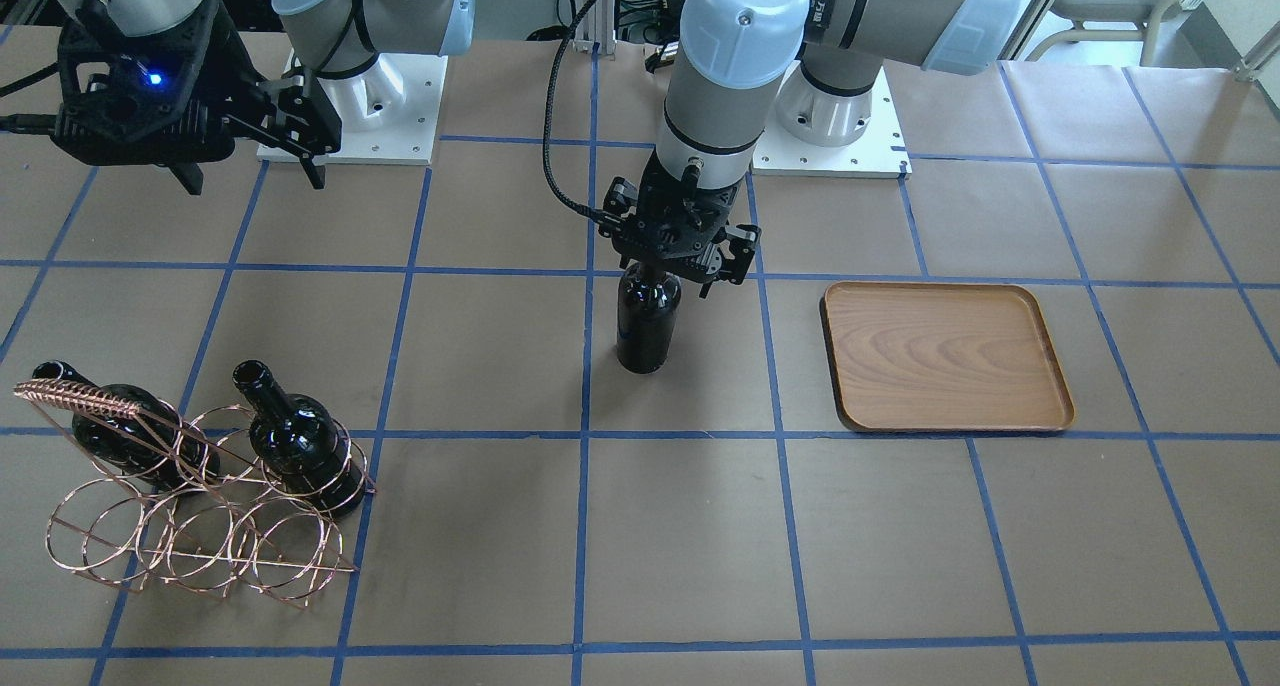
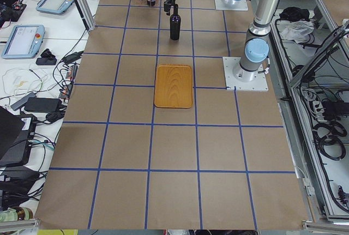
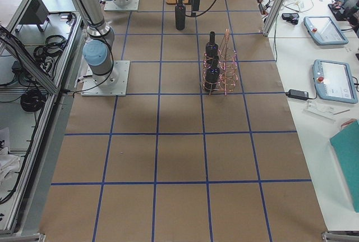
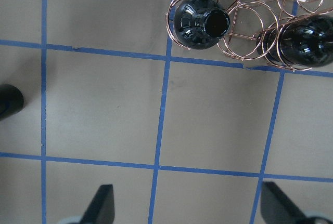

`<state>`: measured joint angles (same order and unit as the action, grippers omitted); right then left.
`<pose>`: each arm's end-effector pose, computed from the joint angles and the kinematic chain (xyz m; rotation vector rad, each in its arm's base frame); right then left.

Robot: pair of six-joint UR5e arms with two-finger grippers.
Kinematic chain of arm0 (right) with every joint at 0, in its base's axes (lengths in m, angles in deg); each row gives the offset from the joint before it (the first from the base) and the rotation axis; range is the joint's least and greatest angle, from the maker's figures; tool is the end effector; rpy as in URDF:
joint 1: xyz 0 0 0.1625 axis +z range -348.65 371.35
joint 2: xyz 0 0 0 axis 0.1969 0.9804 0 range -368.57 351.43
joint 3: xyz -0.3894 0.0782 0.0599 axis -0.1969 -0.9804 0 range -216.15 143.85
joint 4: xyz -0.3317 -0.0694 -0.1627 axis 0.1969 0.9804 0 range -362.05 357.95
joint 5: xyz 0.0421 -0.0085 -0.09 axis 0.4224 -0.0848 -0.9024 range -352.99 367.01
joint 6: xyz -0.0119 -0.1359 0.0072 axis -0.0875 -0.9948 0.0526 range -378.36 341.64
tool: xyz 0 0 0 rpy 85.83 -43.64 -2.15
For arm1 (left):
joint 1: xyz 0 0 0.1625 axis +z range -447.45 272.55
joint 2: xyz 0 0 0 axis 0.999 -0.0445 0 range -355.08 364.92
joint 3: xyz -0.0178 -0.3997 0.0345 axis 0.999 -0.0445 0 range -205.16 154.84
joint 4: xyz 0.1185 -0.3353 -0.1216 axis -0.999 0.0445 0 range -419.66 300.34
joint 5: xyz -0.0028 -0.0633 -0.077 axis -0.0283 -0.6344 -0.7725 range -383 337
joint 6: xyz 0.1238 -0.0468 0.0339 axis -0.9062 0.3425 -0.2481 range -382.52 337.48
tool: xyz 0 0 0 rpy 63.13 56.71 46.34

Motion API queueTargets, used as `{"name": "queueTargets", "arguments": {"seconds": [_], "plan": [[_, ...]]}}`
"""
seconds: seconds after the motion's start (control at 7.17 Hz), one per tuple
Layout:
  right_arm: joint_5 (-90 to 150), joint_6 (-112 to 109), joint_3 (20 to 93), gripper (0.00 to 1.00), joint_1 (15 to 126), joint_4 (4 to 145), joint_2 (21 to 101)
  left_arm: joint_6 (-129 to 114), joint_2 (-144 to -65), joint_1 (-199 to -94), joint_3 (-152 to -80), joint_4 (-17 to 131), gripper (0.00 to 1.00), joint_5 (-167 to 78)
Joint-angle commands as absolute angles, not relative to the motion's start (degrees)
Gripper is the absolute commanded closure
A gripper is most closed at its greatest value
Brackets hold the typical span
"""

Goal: Take wine from basket and place on tray
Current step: 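Move the left gripper over the standing bottle while the right gripper withdraws, then lower the left gripper and close it around the bottle neck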

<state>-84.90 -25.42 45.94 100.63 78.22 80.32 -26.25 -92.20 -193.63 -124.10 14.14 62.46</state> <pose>0.1231 -0.4510 0.4643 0.1731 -3.1059 -0.0829 -0.2743 -0.4281 0.3278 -0.5294 -3.0164 -0.0095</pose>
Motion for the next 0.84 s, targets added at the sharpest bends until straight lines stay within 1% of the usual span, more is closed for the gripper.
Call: {"name": "queueTargets", "arguments": {"seconds": [0.0, 0.28, 0.42, 0.56, 0.7], "plan": [[-85.01, -25.39, 45.94, 0.0, 100.65, 78.19, 80.37, -26.13, -92.55, -193.79, -124.21, 14.86, 0.24, 62.43], [-85.01, -25.39, 45.94, 0.0, 100.65, 78.11, 80.46, -26.13, -92.55, -193.8, -124.22, 15.48, 0.24, 62.52], [-85.27, -25.39, 45.94, 0.0, 100.65, 78.02, 80.46, -26.13, -92.55, -193.88, -124.22, 15.57, 0.26, 62.43], [-85.19, -25.39, 45.94, 0.0, 100.65, 78.11, 80.46, -26.13, -92.55, -193.88, -124.22, 15.74, 0.38, 62.52], [-85.28, -25.39, 45.94, 0.0, 100.65, 78.11, 80.46, -26.13, -92.55, -193.97, -124.22, 16.01, 0.57, 62.43]]}}
